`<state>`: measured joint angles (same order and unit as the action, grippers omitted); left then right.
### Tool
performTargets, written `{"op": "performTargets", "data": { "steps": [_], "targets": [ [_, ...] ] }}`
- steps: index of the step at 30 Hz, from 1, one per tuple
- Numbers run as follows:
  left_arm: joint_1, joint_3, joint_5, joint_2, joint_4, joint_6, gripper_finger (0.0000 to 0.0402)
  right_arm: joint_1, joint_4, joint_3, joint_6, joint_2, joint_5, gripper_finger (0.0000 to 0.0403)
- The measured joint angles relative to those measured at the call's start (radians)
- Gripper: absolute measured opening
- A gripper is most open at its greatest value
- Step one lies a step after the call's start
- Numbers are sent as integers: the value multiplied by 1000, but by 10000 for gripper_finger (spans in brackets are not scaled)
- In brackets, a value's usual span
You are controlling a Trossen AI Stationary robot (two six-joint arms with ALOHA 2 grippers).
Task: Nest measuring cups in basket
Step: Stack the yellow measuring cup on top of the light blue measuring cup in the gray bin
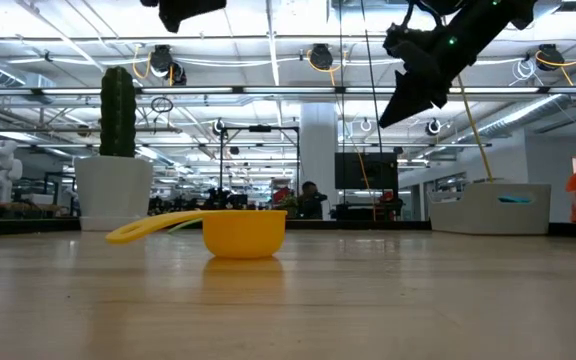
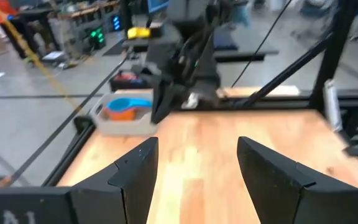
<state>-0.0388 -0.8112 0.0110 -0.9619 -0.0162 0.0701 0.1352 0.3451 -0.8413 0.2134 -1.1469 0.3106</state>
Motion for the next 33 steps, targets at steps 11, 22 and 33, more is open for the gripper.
{"op": "performTargets", "data": {
  "steps": [11,22,33],
  "targets": [
    [55,0,124,0,-166,22,220,0,-169,0,-124,0,-29,0],
    [181,0,88,-22,-272,135,220,0,-169,1,-125,0,-37,0],
    [407,0,173,-244,-302,249,171,0,-170,24,-57,0,-122,0]
  ]
}}
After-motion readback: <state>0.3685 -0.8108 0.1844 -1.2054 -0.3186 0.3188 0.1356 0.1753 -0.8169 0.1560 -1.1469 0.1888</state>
